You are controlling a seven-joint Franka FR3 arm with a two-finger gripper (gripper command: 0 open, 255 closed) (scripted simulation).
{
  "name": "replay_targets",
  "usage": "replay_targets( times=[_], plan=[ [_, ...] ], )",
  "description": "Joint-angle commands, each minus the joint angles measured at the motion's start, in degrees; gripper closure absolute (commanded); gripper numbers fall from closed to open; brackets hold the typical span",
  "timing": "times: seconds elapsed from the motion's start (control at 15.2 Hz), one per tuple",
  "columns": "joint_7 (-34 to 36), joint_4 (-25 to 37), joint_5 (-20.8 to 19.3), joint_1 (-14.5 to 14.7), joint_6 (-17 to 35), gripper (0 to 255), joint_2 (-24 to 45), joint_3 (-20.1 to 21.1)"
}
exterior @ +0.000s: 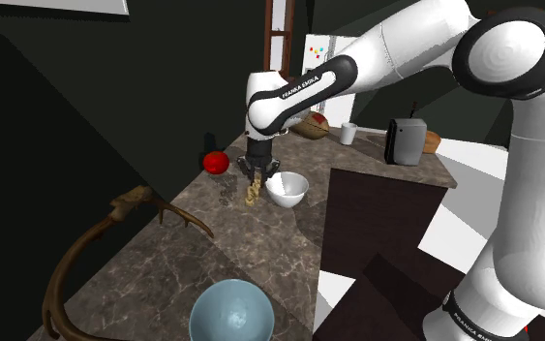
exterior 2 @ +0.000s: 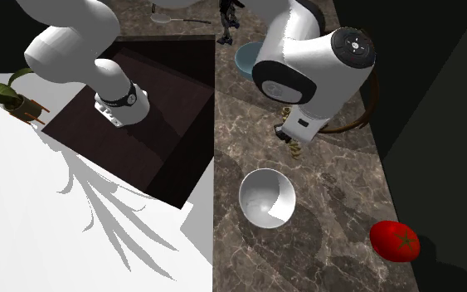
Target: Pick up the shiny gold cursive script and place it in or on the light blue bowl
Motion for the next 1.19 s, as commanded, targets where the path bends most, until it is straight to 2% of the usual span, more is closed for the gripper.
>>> replay_targets(
  times=[0.0, 0.07, 0.66, 1.12],
  plan=[
    [0.0, 0.6, 0.2, 0.0, -1.4, 255, -0.7, 0.1],
    [0.0, 0.7, 0.2, 0.0, -1.6, 255, -0.9, 0.1],
    [9.1, -12.2, 1.5, 5.4, 2.4, 255, -10.2, 4.3],
    [17.2, -18.4, 2.8, 10.1, 4.2, 255, -15.2, 8.4]
  ],
)
